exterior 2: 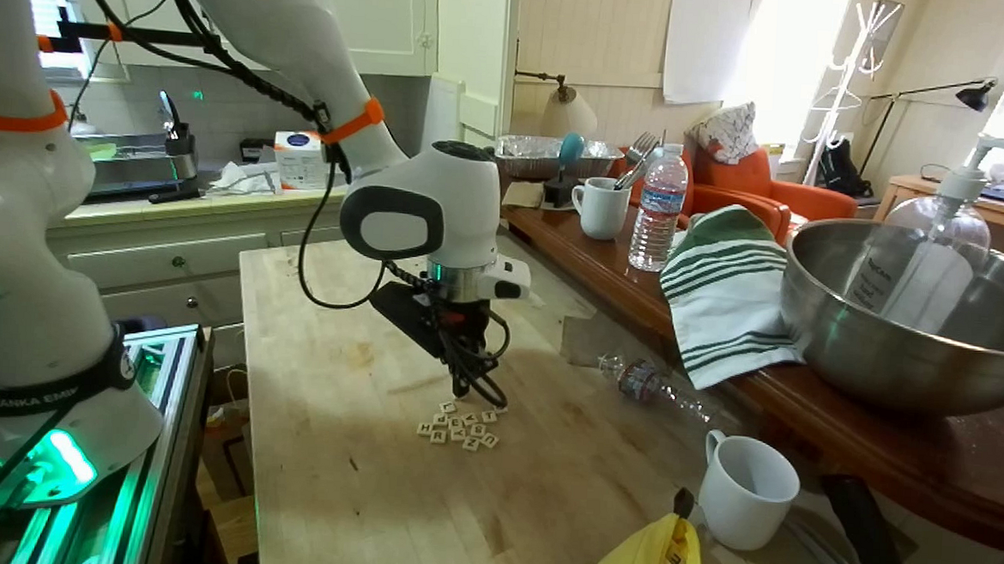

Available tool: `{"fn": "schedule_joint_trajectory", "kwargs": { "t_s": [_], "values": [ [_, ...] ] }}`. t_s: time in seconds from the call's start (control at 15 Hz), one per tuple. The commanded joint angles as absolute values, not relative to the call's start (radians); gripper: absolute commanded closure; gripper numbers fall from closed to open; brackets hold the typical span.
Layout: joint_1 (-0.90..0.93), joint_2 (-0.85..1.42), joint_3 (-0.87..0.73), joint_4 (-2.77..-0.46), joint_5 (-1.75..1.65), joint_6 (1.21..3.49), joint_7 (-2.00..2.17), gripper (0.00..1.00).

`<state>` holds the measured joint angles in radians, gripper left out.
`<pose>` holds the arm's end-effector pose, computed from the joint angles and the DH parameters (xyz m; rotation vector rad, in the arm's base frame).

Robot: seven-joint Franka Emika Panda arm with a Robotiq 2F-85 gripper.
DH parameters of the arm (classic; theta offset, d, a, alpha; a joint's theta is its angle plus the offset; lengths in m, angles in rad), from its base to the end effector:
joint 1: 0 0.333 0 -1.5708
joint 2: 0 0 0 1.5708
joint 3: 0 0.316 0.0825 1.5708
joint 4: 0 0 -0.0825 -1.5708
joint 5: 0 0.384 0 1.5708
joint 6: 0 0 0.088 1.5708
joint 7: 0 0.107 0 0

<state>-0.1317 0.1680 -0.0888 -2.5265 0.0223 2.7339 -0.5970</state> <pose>0.4551 -0.1040 0.2170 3.0703 0.5551 0.0541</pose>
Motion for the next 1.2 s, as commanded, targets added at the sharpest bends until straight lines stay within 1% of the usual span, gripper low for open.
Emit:
{"fn": "schedule_joint_trajectory", "kwargs": {
  "t_s": [0.0,1.13],
  "values": [
    [-0.127,0.183,-0.055,-2.573,0.051,2.75,-0.469,1.0],
    [-0.007,0.195,-0.001,-2.619,0.112,2.774,0.142,1.0]
  ]
}}
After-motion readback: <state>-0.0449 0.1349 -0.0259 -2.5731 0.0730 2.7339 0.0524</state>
